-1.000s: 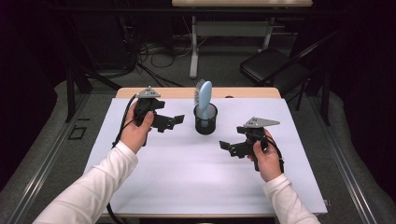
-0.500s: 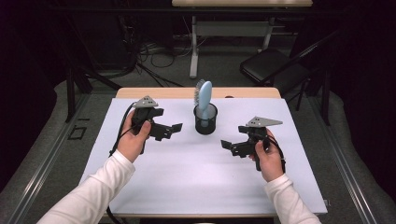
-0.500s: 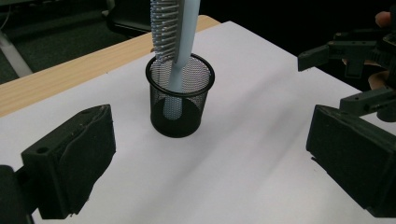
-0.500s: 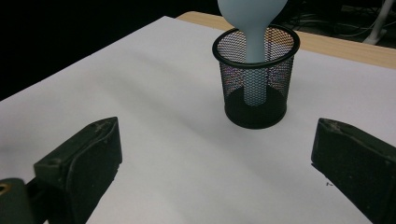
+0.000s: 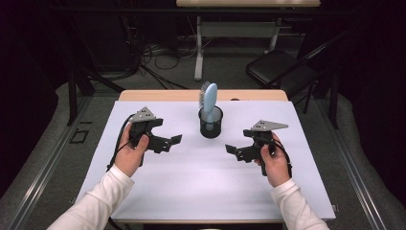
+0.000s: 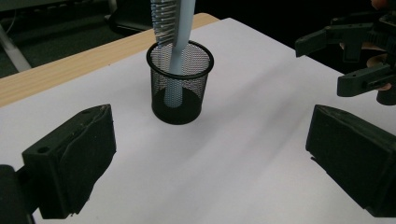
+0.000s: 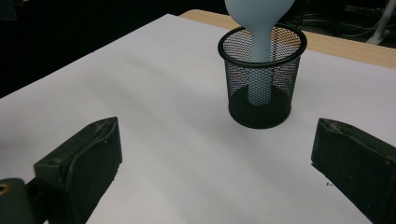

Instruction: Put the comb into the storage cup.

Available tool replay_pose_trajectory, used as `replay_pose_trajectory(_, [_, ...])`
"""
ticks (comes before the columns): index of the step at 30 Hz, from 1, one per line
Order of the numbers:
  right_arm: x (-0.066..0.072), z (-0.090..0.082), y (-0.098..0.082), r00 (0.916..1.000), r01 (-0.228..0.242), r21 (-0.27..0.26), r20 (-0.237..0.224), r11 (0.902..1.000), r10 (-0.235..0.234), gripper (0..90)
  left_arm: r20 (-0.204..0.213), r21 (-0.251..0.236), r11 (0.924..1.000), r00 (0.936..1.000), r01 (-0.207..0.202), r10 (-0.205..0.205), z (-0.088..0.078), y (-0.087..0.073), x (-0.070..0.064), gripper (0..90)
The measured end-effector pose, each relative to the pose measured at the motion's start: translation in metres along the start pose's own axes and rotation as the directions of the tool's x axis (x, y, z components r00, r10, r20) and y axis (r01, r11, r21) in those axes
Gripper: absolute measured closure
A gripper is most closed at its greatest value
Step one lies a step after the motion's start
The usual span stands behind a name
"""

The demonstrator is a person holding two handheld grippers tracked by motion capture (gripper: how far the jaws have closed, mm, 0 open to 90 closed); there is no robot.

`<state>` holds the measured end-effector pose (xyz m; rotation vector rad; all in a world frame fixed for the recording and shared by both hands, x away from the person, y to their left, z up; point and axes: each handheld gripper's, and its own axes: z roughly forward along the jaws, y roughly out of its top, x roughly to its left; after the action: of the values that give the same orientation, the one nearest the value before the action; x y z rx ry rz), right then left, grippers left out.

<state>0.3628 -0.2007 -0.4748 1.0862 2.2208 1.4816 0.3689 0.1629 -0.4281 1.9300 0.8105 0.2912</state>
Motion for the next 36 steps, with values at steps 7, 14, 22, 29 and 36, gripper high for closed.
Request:
replay_pose_trajectory(7, [0.009,-0.001,-0.001,0.9996,0.029,0.024,-0.001,0.9993,-0.029,1.2,0.009,-0.007,1.0000,1.0000,0.004,-0.004,-0.002,-0.014,-0.002,2.0])
replay_pose_trajectory(14, [0.017,-0.012,-0.007,0.9988,0.048,0.033,0.012,0.9983,-0.048,1.2,0.011,-0.022,0.9997,0.9999,0.009,-0.008,-0.006,-0.023,0.000,2.0])
replay_pose_trajectory(22, [0.019,-0.028,-0.016,0.9976,0.056,0.034,0.038,0.9978,-0.058,1.2,0.011,-0.044,0.9985,0.9994,0.032,-0.032,-0.009,-0.033,0.003,2.0])
replay_pose_trajectory(29, [0.018,-0.035,-0.023,0.9967,0.055,0.039,0.058,0.9977,-0.057,1.2,0.002,-0.061,0.9971,0.9990,0.045,-0.045,-0.011,-0.043,0.003,2.2])
replay_pose_trajectory(36, [0.017,-0.036,-0.031,0.9962,0.047,0.050,0.071,0.9977,-0.051,1.2,-0.012,-0.071,0.9955,0.9979,0.063,-0.064,-0.011,-0.055,0.006,2.4])
